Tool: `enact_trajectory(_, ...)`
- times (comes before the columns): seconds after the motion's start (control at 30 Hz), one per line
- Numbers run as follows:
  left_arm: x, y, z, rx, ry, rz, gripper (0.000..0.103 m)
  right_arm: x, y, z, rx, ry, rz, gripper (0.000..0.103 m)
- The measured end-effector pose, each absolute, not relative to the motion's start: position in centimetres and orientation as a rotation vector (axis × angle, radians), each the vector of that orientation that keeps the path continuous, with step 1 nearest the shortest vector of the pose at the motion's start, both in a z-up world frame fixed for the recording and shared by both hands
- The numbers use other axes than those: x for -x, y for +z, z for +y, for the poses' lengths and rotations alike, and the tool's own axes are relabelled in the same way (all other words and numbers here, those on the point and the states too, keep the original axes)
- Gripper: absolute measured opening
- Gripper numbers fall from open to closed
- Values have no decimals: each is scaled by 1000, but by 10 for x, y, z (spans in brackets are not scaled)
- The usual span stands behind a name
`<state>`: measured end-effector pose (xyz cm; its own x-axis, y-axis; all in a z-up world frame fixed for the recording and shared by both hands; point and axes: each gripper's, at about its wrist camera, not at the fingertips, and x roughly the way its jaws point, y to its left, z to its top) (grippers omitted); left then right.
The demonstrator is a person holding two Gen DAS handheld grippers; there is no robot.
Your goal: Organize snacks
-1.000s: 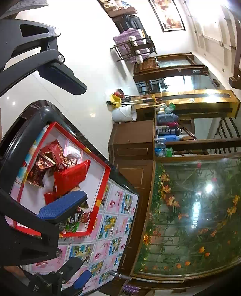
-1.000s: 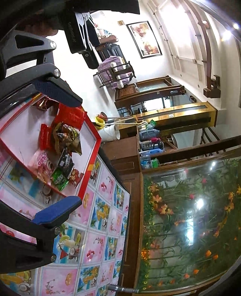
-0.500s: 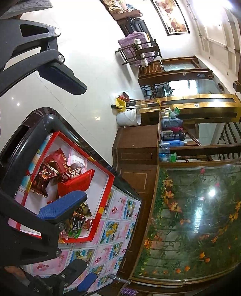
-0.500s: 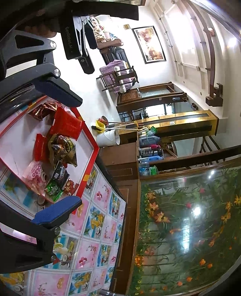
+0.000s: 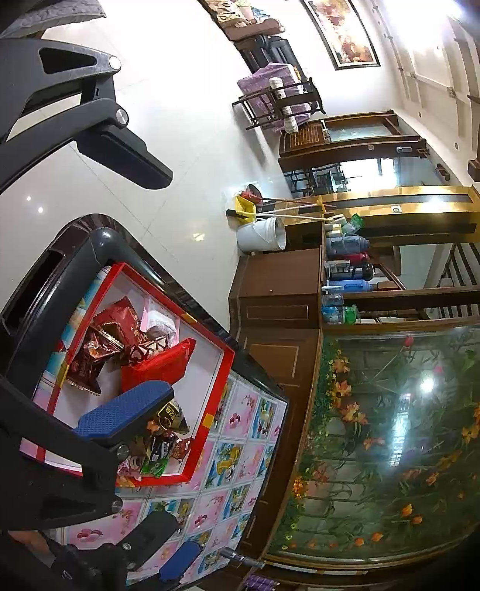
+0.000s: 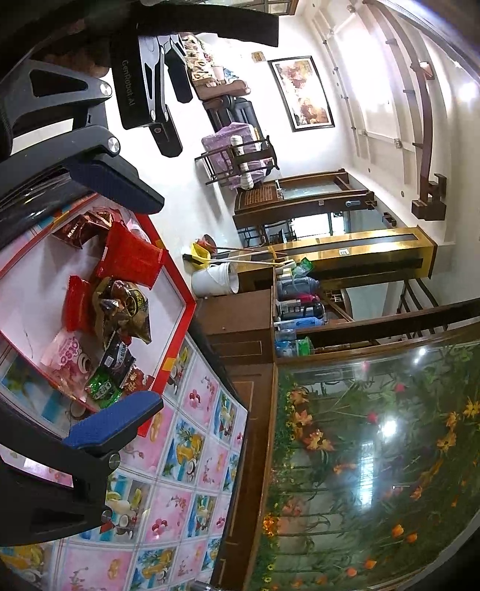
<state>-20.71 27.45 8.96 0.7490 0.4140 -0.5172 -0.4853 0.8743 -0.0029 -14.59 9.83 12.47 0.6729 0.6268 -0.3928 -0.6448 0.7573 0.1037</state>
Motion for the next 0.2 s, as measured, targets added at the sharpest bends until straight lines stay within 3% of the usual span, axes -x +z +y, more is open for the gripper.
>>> enact_trajectory(0.2, 205, 91, 267, 118, 481, 519, 103, 143, 121, 97, 36, 714, 441, 97)
